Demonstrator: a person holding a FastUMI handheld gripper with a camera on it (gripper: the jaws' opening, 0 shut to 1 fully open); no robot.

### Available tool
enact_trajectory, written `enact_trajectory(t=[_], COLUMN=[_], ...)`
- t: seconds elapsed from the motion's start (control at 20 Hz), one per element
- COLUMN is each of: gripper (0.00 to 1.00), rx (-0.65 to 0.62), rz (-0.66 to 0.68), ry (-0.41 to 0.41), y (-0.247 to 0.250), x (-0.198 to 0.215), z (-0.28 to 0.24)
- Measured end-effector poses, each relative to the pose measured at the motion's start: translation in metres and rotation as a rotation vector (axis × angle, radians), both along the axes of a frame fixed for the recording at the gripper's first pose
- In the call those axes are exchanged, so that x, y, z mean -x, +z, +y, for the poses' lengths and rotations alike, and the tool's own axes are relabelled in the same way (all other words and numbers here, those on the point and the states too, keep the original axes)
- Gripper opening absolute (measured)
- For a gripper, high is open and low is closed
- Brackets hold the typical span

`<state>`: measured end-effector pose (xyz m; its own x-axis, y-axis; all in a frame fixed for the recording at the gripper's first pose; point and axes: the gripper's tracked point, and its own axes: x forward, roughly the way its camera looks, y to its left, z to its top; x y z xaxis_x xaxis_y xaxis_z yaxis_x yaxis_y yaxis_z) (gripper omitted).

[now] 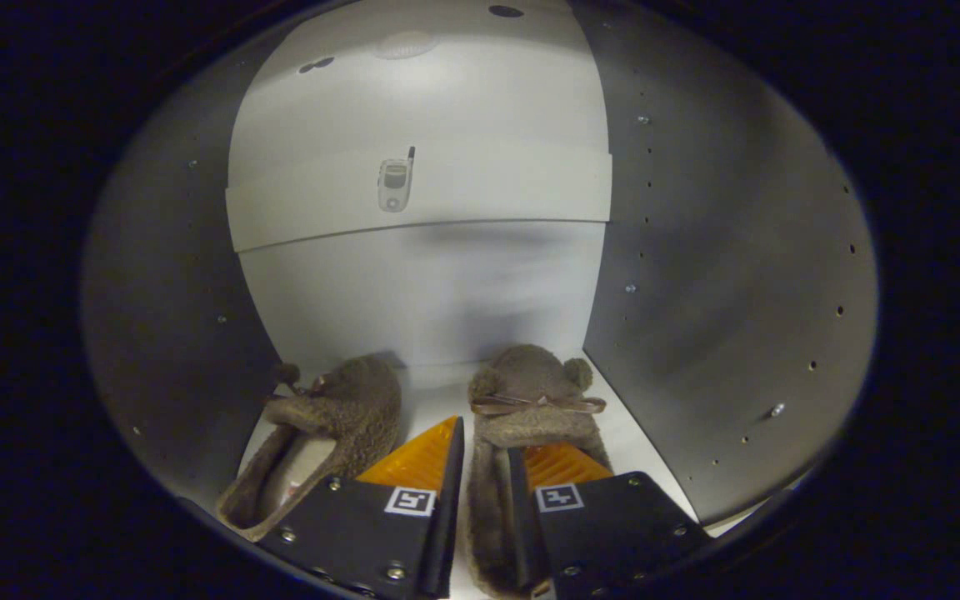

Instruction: Open the shoe cabinet door, grab the shoes and put them into the shoe cabinet, then close the shoe cabinet door.

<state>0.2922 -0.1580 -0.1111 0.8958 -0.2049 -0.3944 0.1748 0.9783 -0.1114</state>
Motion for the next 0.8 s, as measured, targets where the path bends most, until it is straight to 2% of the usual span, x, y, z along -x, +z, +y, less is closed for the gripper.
enact_trajectory(t=[0.3,0.45,0.8], gripper=[0.29,0.29,0.29], rx=[0.022,0.017,0.026], rz=[-0.019,-0.079,-0.165], ry=[0.015,0.025,0.052], y=[0.016,0.039,0.081], x=[0.024,0.037,0.093], z=[0.008,0.014,0.034])
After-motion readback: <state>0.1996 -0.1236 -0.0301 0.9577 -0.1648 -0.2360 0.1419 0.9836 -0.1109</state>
